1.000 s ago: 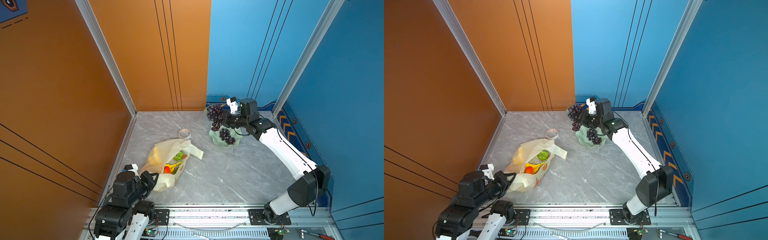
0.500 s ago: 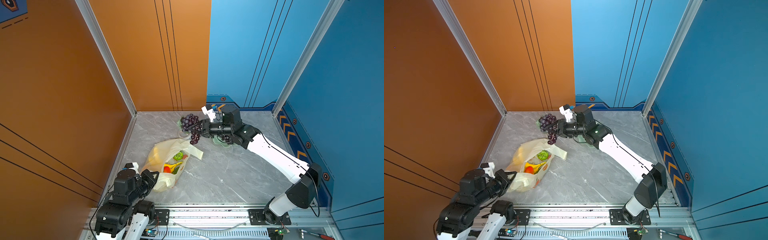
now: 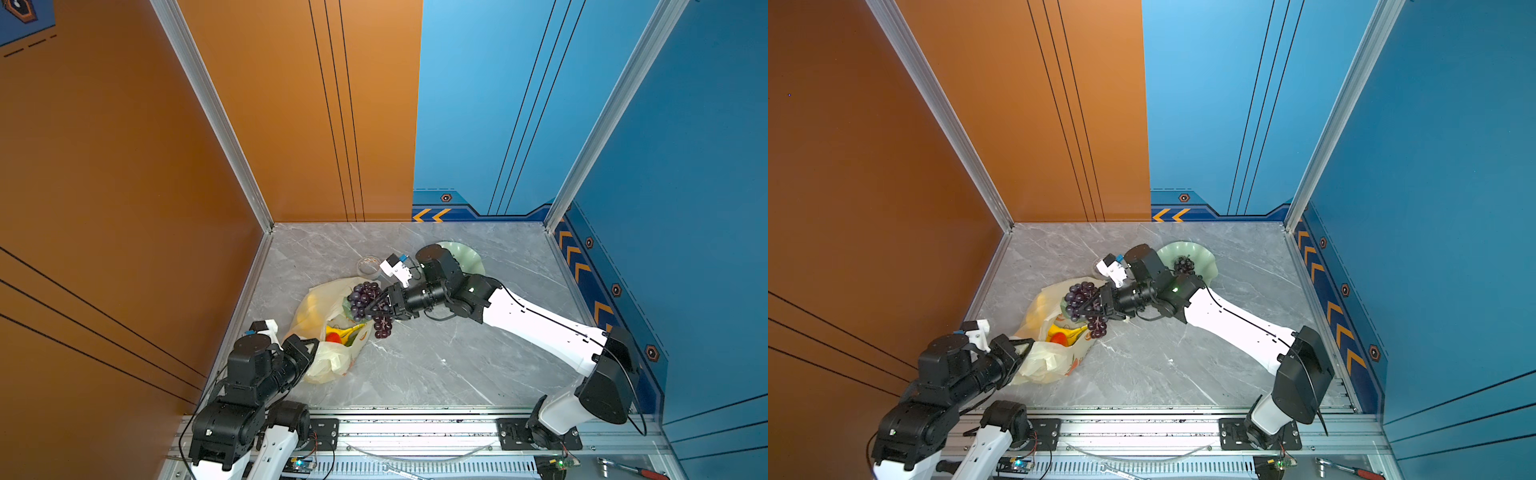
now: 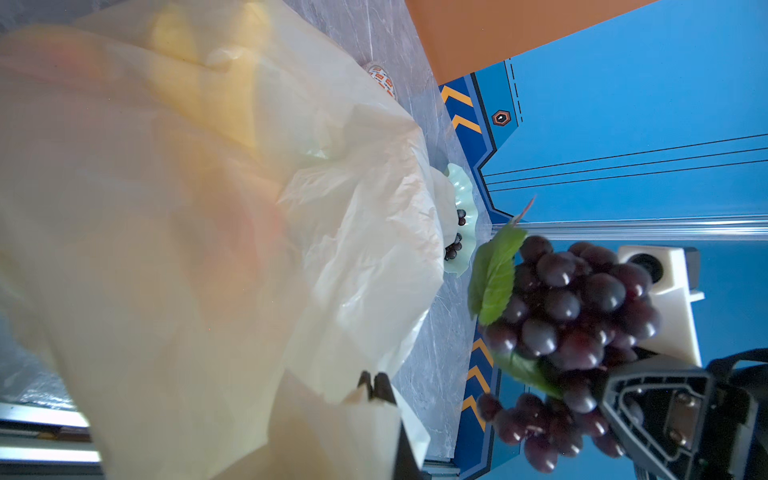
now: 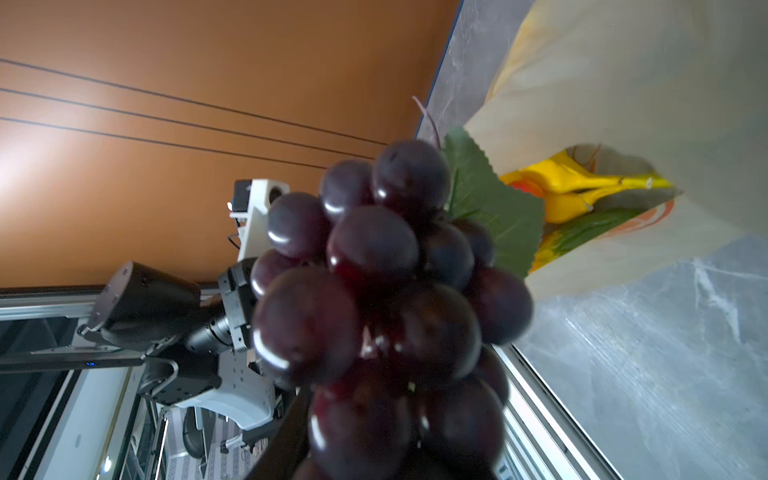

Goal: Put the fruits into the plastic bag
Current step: 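Carry the grapes with the right gripper to the bag mouth by the left gripper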

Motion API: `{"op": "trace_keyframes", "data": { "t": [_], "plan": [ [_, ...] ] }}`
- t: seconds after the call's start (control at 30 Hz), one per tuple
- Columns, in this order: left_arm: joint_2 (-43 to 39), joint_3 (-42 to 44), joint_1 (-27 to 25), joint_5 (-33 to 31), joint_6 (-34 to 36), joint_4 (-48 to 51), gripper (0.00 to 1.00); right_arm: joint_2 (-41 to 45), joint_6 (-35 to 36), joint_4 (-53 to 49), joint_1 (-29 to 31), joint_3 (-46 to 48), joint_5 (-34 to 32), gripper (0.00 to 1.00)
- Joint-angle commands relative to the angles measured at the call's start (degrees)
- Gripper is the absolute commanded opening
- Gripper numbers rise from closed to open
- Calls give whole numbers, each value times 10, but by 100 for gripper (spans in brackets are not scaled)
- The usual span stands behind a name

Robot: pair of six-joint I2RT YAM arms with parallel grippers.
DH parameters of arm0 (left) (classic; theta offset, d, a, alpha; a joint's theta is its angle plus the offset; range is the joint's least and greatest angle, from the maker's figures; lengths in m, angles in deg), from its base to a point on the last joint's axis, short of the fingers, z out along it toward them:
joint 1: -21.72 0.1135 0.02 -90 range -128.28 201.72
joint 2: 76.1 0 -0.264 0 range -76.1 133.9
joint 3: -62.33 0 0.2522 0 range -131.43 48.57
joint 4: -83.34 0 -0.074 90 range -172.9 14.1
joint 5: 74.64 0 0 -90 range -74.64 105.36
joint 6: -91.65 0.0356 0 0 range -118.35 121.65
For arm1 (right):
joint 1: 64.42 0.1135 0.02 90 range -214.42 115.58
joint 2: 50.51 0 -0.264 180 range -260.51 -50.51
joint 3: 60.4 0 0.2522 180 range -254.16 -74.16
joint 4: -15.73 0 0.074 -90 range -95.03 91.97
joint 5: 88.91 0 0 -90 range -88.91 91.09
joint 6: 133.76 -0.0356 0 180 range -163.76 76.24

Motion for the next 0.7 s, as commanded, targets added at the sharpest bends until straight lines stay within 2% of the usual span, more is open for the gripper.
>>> {"op": "trace_keyframes", "data": {
  "t": [0.0,0.4,0.67],
  "plan": [
    [-2,-12,-3,12,12,-6,0,22,31,-26,12,14,11,35],
    [-5,-10,-3,15,10,-7,0,-15,44,-26,20,22,20,35],
    [-6,-9,-3,22,16,-7,0,-70,69,-60,23,-23,25,35]
  ]
}}
